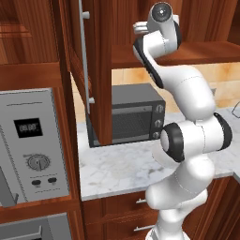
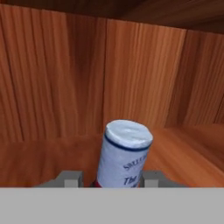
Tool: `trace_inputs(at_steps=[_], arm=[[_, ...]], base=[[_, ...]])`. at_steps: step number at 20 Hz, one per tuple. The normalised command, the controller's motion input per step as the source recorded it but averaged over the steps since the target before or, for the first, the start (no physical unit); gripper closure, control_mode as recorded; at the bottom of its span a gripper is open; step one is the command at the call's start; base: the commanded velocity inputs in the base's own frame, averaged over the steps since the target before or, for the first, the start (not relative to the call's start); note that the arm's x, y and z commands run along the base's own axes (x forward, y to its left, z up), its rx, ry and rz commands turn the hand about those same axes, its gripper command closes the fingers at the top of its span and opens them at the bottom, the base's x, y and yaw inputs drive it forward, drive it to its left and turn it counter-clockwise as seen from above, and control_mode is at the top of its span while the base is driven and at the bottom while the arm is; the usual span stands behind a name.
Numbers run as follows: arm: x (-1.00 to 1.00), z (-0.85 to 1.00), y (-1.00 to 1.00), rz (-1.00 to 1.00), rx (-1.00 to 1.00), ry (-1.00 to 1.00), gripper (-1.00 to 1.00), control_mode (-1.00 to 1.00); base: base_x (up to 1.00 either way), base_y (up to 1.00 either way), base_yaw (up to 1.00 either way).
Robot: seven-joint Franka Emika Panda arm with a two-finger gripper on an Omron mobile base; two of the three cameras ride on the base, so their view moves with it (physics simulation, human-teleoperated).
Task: Move the hot dog bun to the plate on the dining table and place the condiment next to that plate. Then navigate to the fridge and take the sausage and place it on the plate as well.
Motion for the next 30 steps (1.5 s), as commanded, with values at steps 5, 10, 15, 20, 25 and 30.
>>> trace_inputs(at_steps=[5, 10, 15, 20, 25, 30], arm=[[-0.91, -0.03, 0.32, 0.0, 0.0, -0.21, 1.0, -1.0], [-1.0, -0.01, 0.14, 0.03, -0.01, -0.16, 1.0, -1.0], [-1.0, 0.0, -0.04, 0.14, -0.04, 0.0, 1.0, -1.0], [-1.0, 0.0, -0.11, 0.2, -0.08, 0.05, 1.0, -1.0], [-1.0, -0.23, -0.06, 0.24, -0.06, 0.05, 1.0, -1.0], [-0.86, -0.58, -0.23, 0.21, 0.0, 0.0, 1.0, -1.0]], base=[[0.0, 0.0, 0.0], [0.0, 0.0, 0.0], [0.0, 0.0, 0.0], [0.0, 0.0, 0.0], [0.0, 0.0, 0.0], [0.0, 0.0, 0.0]])
